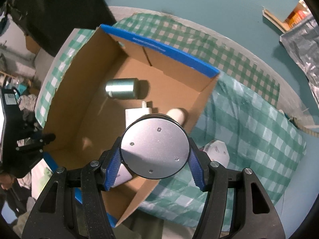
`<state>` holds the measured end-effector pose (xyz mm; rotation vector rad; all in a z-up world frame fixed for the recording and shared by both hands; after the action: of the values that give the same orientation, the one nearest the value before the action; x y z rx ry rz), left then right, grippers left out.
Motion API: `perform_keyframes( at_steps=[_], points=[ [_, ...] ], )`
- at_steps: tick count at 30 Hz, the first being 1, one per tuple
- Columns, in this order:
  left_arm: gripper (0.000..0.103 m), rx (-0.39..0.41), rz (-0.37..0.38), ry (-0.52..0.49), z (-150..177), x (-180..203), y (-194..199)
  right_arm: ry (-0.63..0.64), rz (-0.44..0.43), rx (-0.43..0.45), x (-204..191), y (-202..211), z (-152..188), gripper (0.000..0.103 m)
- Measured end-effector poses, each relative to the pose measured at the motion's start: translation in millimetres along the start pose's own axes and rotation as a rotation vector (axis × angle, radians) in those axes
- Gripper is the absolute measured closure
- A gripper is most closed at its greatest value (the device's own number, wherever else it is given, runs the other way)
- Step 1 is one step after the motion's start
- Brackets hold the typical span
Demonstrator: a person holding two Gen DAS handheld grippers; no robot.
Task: Organize rigid objects
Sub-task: 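Carry the round puck into the box with the right gripper and release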
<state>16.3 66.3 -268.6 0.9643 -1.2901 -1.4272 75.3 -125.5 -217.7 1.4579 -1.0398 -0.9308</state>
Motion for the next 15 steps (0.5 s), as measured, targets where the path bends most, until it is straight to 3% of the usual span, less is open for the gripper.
perform_keyframes(
  at_steps=[15],
  points=[
    [0.098,0.002,-0.002,-0.005,4.9,0.0,-0.5,0.000,0.025,-0.011,-4.6,-8.7,2.3,0.041]
  ],
)
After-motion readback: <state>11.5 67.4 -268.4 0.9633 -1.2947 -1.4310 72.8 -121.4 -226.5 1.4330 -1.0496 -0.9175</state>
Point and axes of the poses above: each gripper's, at about its wrist camera, not at the fingertips, and y roughly against the way its jaws point, x to its right, z to its underside, the point moved 6 cm from there along -y, roughly the way its jaws point, and after that the axes turned 7 degrees about z, right-handed, at the moved point
